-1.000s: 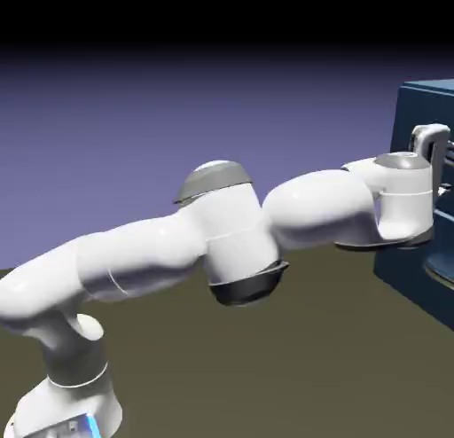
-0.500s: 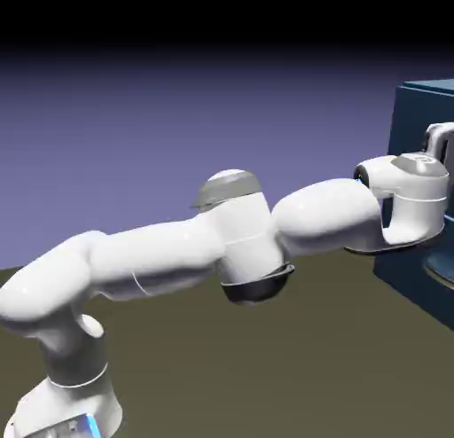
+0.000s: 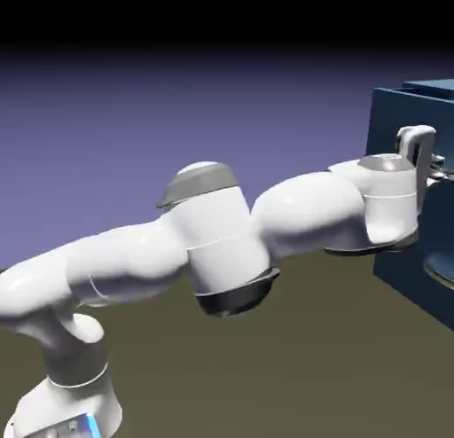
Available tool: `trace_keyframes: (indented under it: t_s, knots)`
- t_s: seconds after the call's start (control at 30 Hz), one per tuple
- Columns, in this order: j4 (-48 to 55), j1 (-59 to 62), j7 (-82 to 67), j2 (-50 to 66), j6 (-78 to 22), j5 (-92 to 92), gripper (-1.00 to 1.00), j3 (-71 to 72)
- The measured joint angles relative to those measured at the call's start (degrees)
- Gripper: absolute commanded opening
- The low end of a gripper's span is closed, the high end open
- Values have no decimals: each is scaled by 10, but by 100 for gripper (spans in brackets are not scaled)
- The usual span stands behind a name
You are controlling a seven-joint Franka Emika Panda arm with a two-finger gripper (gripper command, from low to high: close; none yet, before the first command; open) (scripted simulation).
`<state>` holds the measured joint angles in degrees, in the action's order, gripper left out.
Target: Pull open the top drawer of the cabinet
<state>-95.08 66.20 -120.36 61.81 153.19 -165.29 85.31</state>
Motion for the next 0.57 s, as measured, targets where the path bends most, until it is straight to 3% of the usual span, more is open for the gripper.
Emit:
trace_keyframes:
  t_s: [0.43,0.47,0.57]
  knots:
    - [-270,228,40,-26,-69,-3,-100,122]
    - [-290,248,41,-25,-73,-2,100,133]
    - [-311,269,42,-23,-75,0,100,145]
